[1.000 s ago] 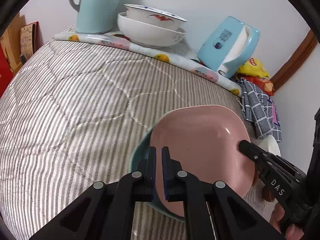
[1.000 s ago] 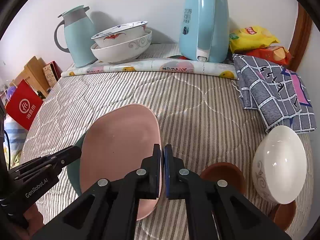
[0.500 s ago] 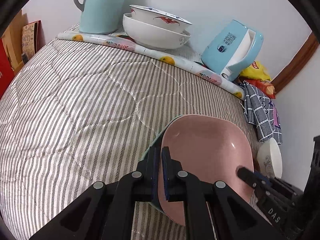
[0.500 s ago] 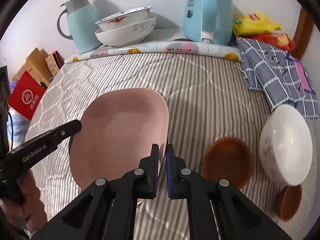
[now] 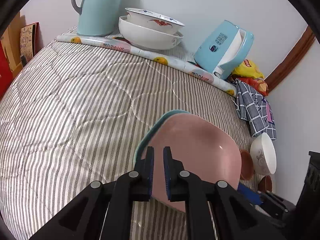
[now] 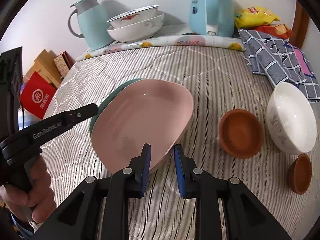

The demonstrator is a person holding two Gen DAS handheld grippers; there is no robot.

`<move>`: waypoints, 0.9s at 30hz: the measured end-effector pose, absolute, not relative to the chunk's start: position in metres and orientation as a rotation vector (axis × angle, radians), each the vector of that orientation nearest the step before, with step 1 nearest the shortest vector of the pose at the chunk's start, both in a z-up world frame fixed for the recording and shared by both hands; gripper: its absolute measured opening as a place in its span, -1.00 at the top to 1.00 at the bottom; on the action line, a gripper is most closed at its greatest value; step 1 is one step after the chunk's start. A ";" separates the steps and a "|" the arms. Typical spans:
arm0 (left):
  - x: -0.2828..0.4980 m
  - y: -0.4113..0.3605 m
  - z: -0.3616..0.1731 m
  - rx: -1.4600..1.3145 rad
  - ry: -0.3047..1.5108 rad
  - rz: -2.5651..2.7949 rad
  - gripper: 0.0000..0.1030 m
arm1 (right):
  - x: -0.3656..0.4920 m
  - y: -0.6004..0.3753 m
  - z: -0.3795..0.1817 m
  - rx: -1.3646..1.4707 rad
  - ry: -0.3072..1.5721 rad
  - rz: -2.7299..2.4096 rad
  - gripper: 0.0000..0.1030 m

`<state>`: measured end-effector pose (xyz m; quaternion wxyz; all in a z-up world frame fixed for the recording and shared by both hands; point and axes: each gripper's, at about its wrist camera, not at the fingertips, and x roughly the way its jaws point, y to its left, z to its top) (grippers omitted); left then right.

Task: Organize plates and bowls

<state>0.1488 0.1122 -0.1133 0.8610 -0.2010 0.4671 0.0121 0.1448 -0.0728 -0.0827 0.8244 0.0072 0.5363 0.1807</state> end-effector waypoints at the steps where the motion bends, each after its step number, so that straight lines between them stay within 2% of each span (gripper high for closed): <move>1: 0.148 0.112 -0.113 -0.424 0.981 0.022 0.81 | 0.144 -0.069 -0.087 0.016 1.151 0.398 0.48; 13: 0.137 0.100 -0.102 -0.388 0.970 0.011 0.81 | 0.125 -0.077 -0.078 0.031 1.104 0.390 0.41; 17: 0.136 0.087 -0.096 -0.384 0.961 -0.014 0.81 | 0.119 -0.096 -0.070 0.032 1.070 0.346 0.24; 21: 0.136 0.063 -0.092 -0.349 0.956 -0.059 0.65 | 0.112 -0.119 -0.065 0.039 1.049 0.308 0.24; 27: 0.143 0.027 -0.095 -0.315 0.977 -0.120 0.64 | 0.098 -0.168 -0.054 0.055 0.996 0.219 0.24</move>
